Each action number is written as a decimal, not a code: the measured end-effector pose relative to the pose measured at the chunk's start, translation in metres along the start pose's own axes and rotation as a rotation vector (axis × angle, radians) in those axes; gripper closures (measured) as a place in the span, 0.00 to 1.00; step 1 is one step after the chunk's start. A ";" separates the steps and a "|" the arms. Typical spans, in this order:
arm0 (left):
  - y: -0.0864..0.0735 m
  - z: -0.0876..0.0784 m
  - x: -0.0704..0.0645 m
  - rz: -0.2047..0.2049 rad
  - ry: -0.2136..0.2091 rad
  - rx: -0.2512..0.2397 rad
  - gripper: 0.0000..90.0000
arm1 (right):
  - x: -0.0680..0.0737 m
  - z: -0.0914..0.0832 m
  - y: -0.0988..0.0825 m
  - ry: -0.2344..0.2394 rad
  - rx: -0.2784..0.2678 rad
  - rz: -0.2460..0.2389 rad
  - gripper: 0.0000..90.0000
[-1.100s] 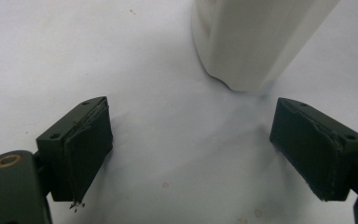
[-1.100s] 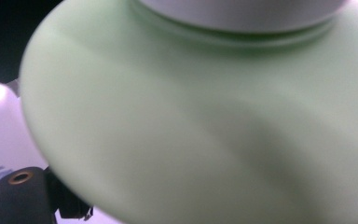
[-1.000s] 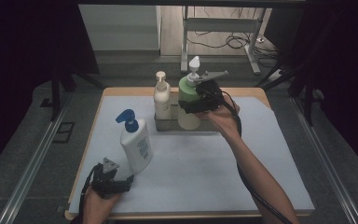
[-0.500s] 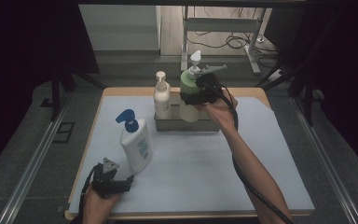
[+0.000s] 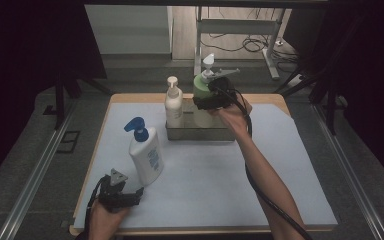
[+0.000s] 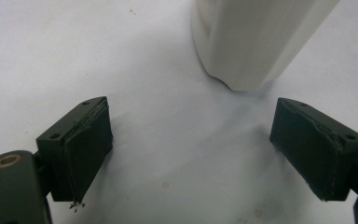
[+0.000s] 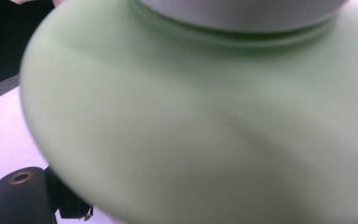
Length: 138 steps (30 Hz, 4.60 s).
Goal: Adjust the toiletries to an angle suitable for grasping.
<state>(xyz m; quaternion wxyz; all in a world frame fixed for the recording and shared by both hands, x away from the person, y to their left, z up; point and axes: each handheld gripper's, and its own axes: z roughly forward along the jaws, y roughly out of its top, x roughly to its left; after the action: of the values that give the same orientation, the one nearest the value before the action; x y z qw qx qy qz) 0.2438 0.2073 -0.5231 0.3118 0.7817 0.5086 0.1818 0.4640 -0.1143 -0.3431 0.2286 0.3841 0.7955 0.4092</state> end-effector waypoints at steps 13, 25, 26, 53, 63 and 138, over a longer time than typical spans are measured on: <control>0.000 0.000 0.000 0.001 0.000 0.000 0.14 | 0.000 0.022 -0.013 -0.011 0.025 0.001 0.14; 0.000 0.000 0.000 0.002 0.000 0.000 0.14 | -0.001 0.032 -0.023 -0.001 0.052 0.007 0.14; 0.000 0.000 0.000 0.001 0.000 0.000 0.14 | -0.001 0.032 -0.023 -0.002 0.054 0.005 0.14; 0.000 0.000 0.000 0.002 0.000 0.002 0.14 | -0.002 0.055 -0.050 0.017 0.114 0.023 0.14; 0.000 0.000 0.000 0.003 0.001 0.001 0.14 | -0.005 0.058 -0.051 0.041 0.103 0.029 0.13; 0.000 0.000 0.000 0.006 0.004 0.001 0.14 | -0.036 0.020 -0.089 -0.146 0.131 0.047 0.86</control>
<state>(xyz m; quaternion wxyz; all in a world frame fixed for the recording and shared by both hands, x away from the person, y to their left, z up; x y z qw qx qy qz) 0.2437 0.2075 -0.5231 0.3099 0.7829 0.5072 0.1839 0.4617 -0.1669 -0.4254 0.2506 0.4458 0.7925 0.3323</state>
